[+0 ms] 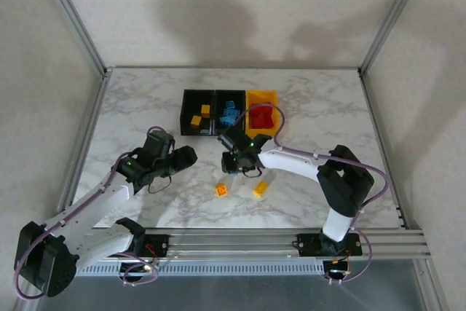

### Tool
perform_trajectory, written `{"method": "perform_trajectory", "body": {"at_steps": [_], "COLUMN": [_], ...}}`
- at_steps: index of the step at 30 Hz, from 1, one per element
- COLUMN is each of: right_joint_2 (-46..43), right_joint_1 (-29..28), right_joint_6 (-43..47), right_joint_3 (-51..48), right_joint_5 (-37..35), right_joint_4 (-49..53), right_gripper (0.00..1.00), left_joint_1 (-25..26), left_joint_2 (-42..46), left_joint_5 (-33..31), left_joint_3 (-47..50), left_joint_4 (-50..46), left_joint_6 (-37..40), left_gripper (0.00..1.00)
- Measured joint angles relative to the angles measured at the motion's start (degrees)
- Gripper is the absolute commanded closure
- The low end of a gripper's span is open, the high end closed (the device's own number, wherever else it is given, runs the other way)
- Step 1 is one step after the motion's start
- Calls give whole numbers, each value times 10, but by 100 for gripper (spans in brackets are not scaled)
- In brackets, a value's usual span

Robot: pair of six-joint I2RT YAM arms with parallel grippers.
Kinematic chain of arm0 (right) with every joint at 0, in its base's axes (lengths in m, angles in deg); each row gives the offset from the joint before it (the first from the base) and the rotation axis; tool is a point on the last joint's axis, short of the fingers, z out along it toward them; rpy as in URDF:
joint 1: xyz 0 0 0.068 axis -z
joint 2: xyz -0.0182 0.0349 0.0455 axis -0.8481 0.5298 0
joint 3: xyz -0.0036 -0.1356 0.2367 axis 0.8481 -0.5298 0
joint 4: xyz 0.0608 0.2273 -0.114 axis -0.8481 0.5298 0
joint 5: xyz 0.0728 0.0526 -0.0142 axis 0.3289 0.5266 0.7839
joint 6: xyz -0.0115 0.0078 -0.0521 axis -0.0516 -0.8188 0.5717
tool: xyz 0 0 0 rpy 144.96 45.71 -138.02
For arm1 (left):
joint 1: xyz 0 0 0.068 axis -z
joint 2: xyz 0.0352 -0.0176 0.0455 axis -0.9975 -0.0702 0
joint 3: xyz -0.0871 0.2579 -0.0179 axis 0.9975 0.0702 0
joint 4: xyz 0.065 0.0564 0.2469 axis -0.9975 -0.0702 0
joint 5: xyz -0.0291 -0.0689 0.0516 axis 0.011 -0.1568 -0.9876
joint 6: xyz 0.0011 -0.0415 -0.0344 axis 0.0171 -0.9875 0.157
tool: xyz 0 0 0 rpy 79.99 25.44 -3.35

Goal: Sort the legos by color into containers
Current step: Pick up the lego from the bottom-center of the table, then place the lego in the container.

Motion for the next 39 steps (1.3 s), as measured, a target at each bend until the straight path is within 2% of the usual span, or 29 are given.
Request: {"method": "perform_trajectory", "body": {"at_steps": [7,18,27,39], "right_joint_2": [47,224,336,362], "right_joint_1": [80,164,171,179], "right_joint_6": [55,103,120,128], "right_joint_3": [154,368,532,573], "right_joint_5": [-10,-6,-1,14], "right_joint_4": [17,51,99,113], "right_gripper": [68,67,64,62], "left_joint_1": [-1,-3,-4,-7], "left_joint_2": [2,-1,-23,-27], "left_joint_5": [4,4,4,4], "left_joint_3": [-4,-17,-17,-17], "left_joint_4": [12,26,31,35], "left_joint_6": [-19,-34,-35,-36], "left_gripper": [30,30,30,30]}}
